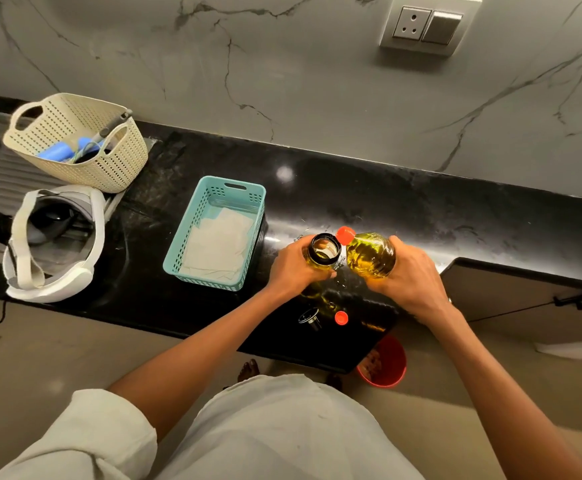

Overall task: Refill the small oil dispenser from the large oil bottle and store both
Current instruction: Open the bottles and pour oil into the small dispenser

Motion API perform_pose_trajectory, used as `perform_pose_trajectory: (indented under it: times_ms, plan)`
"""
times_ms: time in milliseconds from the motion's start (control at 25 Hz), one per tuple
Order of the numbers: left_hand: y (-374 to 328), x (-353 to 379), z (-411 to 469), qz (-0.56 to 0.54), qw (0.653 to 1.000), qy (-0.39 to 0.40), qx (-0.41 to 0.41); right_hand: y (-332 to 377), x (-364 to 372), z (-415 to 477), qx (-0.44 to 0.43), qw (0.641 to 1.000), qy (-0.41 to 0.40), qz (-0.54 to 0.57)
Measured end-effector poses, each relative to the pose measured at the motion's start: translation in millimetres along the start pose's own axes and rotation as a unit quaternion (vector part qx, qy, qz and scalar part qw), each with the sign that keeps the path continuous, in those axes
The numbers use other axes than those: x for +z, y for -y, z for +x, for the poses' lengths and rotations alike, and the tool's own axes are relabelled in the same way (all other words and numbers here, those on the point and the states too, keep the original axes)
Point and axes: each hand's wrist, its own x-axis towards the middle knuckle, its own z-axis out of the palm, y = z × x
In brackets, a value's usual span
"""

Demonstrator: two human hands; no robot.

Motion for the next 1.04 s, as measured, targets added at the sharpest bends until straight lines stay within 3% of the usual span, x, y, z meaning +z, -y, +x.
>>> perform_pose_trajectory:
  times_ms: [200, 440, 720, 1040]
  plan:
    - [0.2, 2.5, 2.3, -0.012, 1.000, -0.001, 0.011, -3.4, 8.7, -6.7, 0.045, 0.985, -0.066, 0.152]
    - [17.0, 2.2, 0.1, -0.019, 1.000, -0.001, -0.003, -7.9, 17.6, 2.2, 0.125, 0.895, -0.157, 0.398]
    - [31.2, 8.1, -5.2, -0.007, 0.999, -0.041, -0.018, -2.5, 44.0, 24.5, 0.135, 0.859, -0.223, 0.440]
    - [40.5, 13.0, 1.7, 0.002, 0.999, -0.040, -0.026, -5.0, 65.0, 34.8, 0.137, 0.845, -0.265, 0.444]
